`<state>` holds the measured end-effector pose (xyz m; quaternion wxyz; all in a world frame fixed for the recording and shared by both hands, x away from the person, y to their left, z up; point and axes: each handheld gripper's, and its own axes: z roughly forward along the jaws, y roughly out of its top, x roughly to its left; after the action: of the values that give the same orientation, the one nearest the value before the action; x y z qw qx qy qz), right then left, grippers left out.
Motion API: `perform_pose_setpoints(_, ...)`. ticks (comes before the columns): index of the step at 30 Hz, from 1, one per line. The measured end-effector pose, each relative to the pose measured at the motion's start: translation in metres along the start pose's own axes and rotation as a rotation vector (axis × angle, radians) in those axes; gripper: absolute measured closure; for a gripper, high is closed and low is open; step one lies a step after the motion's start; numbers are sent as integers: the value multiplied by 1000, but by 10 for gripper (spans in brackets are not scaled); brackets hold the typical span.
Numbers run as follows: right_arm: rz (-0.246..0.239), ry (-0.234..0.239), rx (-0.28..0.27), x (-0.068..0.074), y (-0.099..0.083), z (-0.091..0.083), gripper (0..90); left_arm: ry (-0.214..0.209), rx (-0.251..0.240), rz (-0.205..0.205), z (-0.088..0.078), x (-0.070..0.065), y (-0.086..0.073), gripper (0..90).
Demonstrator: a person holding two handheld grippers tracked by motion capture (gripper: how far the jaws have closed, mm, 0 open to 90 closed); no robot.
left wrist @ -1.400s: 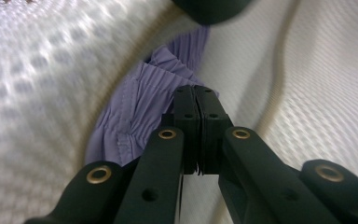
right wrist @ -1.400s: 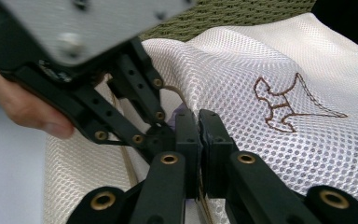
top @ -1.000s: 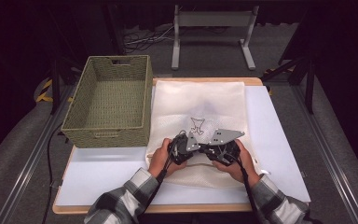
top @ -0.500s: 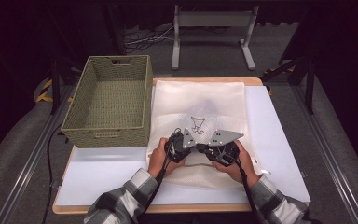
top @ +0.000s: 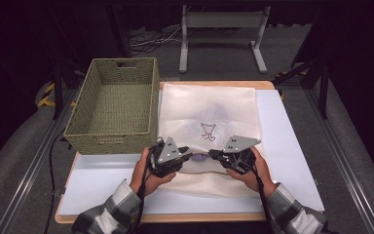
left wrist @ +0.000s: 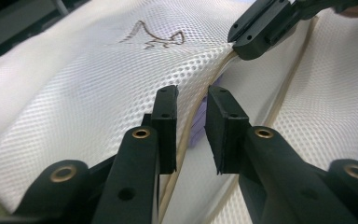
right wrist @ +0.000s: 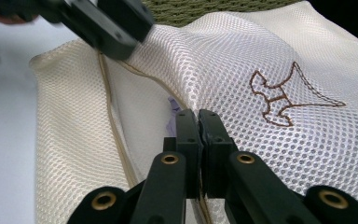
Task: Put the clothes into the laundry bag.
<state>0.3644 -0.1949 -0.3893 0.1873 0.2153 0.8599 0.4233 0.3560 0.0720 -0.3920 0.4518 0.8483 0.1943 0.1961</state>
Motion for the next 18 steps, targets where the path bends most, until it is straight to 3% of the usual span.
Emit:
perform_pose_setpoints(5, -1, 3, 2, 0, 0, 0, 880, -4, 2, -15, -18, 5, -13, 725)
perform_pose_setpoints(11, -3, 1, -6, 0, 1, -2, 880, -45, 56, 29, -22, -2, -24, 830)
perform_pose_setpoints(13, -4, 2, -4, 0, 1, -2, 880, -56, 57, 14, -23, -2, -27, 829)
perform_pose_setpoints(15, -3, 3, -4, 1, 1, -2, 880, -39, 73, 8, -24, -3, -32, 816)
perform_pose_setpoints(18, -3, 3, -5, 1, 1, -3, 880, -26, 74, -23, -29, 0, -40, 736)
